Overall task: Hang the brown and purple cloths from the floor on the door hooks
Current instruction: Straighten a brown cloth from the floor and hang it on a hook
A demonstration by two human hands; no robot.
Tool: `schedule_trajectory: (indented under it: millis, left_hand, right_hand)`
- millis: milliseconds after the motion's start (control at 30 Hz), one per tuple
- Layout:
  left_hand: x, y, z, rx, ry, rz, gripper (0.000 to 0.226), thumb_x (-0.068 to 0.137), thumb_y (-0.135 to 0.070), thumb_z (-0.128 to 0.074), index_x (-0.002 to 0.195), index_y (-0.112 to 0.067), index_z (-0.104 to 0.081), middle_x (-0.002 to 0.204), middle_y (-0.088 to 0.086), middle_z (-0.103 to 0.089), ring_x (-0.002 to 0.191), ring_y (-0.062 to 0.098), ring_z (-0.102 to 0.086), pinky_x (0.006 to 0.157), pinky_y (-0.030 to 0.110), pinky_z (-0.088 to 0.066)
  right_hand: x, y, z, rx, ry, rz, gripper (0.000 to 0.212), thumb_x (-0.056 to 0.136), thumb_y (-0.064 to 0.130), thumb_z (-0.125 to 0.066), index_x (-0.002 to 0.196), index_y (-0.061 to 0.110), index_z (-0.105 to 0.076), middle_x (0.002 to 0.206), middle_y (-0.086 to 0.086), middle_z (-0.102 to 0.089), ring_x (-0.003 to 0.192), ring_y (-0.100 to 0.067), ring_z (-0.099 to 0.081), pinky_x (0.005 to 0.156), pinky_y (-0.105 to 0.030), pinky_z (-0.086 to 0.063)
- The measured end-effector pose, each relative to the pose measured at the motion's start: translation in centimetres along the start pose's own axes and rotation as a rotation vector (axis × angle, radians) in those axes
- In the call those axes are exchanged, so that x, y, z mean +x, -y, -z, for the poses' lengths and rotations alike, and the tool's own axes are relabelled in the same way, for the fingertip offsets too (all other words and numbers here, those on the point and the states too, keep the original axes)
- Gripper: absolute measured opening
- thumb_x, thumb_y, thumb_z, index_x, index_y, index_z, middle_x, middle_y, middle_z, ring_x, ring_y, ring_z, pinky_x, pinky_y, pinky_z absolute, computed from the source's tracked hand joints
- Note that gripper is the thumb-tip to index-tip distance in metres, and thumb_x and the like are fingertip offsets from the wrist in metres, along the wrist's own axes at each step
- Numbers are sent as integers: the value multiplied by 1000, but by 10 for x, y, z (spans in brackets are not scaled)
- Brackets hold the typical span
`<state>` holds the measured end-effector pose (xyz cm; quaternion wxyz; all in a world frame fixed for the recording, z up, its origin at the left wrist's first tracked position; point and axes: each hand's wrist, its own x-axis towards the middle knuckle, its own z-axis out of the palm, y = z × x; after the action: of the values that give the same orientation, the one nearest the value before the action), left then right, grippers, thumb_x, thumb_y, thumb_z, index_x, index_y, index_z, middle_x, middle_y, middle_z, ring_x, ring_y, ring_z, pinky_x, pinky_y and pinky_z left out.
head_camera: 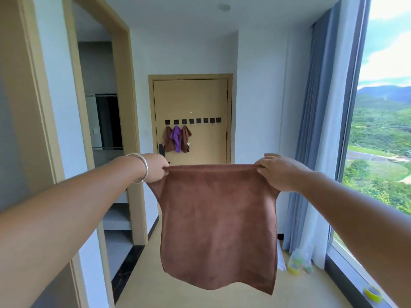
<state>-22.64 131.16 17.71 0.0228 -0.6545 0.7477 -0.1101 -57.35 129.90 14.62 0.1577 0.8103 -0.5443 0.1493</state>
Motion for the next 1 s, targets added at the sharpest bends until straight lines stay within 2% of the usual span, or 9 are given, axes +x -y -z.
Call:
schedule_trajectory:
  millis: [167, 300, 400, 800, 1000]
  left_hand:
    - [17, 7, 2, -2, -56, 23, 35, 100, -28, -37, 69, -20, -51, 74, 0, -56, 67, 18, -51, 64, 30, -40]
    - [42, 26, -18, 0, -170, 77, 32, 97, -26, -37, 70, -19, -53, 69, 1, -55, 60, 18, -49, 53, 27, -36]
    - [67, 45, -33, 20, -221, 95, 31, 95, -24, -36, 68, -21, -52, 67, -1, -56, 58, 16, -49, 50, 26, -33]
    - [192, 157, -62, 17, -290, 80, 31, 98, -26, -33, 75, -19, -52, 78, 1, -61, 69, 17, -55, 55, 27, -36]
    - [255, 185, -76, 37, -312, 67, 31, 99, -25, -34, 72, -21, -50, 73, -1, -57, 63, 15, -52, 52, 25, -34]
  right_hand:
    - [19, -7, -2, 52, 11, -45, 38, 102, 37, -28, 125, 32, -58, 130, 8, -55, 132, -14, -37, 108, -37, -32]
    - [45, -3, -18, 33, 7, -26, 38, 102, 36, -28, 128, 30, -56, 129, 10, -55, 130, -13, -38, 107, -32, -30]
    - [73, 4, -34, -10, 22, -15, 39, 102, 37, -27, 130, 29, -54, 131, 10, -54, 129, -13, -39, 107, -35, -32]
    - [245, 40, -76, -48, -15, 11, 39, 103, 38, -27, 128, 28, -55, 133, 8, -53, 134, -15, -36, 111, -40, -31]
    - [305, 36, -104, -63, -11, -1, 40, 103, 38, -27, 125, 24, -57, 127, 5, -56, 128, -16, -41, 109, -40, -35]
